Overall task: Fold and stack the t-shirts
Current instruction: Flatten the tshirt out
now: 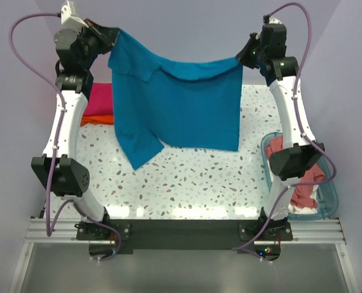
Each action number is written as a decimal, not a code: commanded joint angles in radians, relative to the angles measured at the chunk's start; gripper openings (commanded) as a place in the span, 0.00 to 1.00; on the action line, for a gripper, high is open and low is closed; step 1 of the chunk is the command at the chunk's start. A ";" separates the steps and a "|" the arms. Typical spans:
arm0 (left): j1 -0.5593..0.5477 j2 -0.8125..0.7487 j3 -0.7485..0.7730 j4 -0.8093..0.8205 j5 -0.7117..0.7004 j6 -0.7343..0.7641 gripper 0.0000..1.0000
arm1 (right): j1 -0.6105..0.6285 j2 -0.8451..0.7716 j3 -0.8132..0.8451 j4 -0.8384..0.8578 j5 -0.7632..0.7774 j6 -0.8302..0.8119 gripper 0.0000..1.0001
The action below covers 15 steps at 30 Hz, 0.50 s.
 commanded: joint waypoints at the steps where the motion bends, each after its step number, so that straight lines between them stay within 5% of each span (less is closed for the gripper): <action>1: 0.038 0.016 0.222 0.131 0.139 0.018 0.00 | -0.032 0.012 0.267 0.068 -0.027 -0.010 0.00; 6: 0.104 0.047 0.300 0.114 0.184 0.030 0.00 | -0.084 -0.046 0.158 0.177 -0.044 0.032 0.00; 15: 0.127 -0.229 -0.313 0.264 0.169 -0.004 0.00 | -0.092 -0.222 -0.426 0.278 -0.094 0.072 0.00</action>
